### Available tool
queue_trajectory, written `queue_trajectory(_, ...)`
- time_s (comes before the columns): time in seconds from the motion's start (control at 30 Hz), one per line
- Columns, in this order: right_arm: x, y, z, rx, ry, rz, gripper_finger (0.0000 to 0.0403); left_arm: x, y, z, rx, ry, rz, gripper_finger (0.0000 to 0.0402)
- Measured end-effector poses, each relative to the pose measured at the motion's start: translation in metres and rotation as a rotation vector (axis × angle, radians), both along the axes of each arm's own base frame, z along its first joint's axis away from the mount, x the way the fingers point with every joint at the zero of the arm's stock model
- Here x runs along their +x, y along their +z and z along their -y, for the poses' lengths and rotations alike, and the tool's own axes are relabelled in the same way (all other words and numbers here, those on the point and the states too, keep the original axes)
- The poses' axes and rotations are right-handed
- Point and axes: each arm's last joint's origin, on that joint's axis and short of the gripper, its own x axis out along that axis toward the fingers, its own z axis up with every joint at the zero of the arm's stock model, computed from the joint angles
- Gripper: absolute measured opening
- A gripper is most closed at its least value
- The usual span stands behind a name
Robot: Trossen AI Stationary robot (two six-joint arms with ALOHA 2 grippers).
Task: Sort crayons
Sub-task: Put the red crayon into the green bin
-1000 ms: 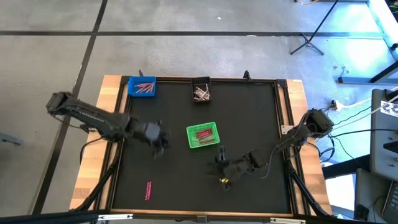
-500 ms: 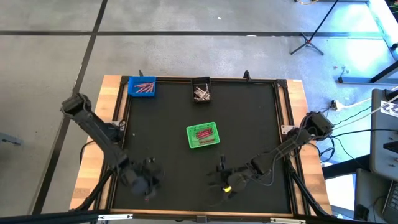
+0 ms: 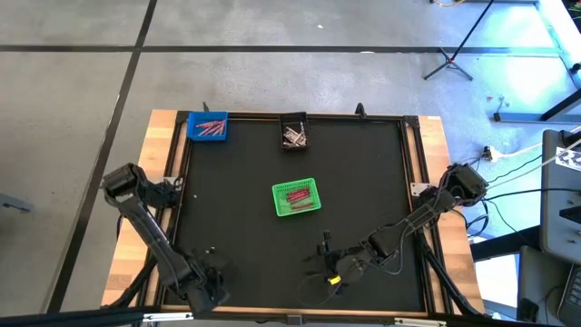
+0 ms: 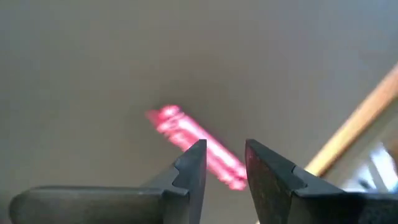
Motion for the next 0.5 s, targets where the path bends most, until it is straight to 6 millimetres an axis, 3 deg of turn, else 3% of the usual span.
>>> queue_trajectory(0.17,0.000,-0.001,0.000,0.007,-0.009,-0.012,0.0159,-0.007,-0.017,0.001,0.033,0.114,-0.074,0.0101)
queue_trajectory(0.5,-0.001,-0.001,0.000,0.015,-0.012,-0.015,0.0159,-0.004,-0.036,0.006,0.070,0.117,-0.095,0.0101)
